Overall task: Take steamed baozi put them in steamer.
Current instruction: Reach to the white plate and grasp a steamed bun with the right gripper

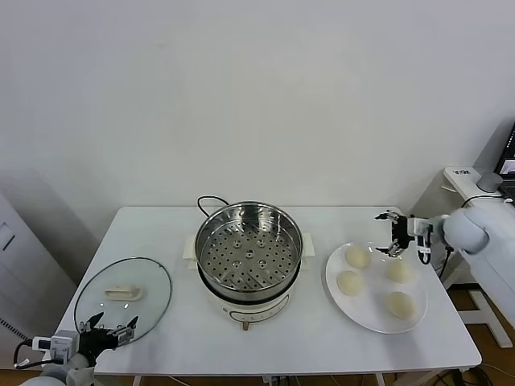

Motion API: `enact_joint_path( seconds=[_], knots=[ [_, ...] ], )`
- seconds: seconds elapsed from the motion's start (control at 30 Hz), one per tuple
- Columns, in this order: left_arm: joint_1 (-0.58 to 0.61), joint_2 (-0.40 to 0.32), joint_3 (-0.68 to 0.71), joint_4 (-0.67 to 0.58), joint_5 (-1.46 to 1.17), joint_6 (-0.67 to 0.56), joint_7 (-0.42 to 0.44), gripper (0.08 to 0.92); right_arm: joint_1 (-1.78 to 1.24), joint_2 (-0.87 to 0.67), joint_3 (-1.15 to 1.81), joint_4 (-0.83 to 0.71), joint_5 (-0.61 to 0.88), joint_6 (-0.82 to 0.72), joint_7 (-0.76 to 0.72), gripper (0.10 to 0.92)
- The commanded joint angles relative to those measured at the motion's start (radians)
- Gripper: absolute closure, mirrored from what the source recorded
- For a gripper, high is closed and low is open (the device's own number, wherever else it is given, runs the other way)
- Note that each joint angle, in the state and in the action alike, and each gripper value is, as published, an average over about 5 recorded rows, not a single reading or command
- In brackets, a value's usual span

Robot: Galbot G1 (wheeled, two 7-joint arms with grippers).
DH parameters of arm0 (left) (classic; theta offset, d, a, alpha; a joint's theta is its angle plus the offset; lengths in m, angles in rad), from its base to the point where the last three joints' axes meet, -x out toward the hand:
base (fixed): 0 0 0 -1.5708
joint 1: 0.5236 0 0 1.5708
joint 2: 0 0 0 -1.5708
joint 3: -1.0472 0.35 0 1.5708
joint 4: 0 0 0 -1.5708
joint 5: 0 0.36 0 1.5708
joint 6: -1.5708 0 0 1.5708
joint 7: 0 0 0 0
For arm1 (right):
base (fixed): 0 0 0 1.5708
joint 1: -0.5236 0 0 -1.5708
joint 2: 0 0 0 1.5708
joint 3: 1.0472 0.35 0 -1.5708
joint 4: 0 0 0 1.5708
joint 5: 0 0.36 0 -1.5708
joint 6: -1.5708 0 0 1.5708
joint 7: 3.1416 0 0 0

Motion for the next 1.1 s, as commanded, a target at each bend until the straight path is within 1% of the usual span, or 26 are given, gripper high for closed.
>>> enact_joint_path(
  seconds=[0.03,0.2,0.33,0.9,1.0,1.1],
  knots=[
    [0.0,0.0,0.0,0.001,0.0,0.001,0.0,0.177,0.274,0.146,-0.272,-0.252,-0.017,0.109,-0.209,0.203],
    [0.002,0.001,0.0,-0.001,0.0,0.003,0.0,0.177,0.271,0.216,-0.272,-0.338,-0.096,0.144,-0.219,0.203],
    [0.001,0.002,-0.001,-0.002,0.0,0.004,0.0,0.177,0.247,0.248,-0.255,-0.379,-0.149,0.163,-0.217,0.203],
    [0.004,0.004,-0.001,-0.001,-0.001,0.003,0.0,0.177,0.13,0.301,-0.13,-0.43,-0.247,0.168,-0.173,0.208],
    [0.006,0.004,0.0,-0.002,0.0,0.003,0.0,0.177,0.122,0.307,-0.107,-0.443,-0.261,0.163,-0.164,0.242],
    [0.01,0.003,0.0,-0.004,0.0,0.003,0.0,0.177,0.117,0.309,-0.091,-0.451,-0.263,0.159,-0.162,0.311]
  ],
)
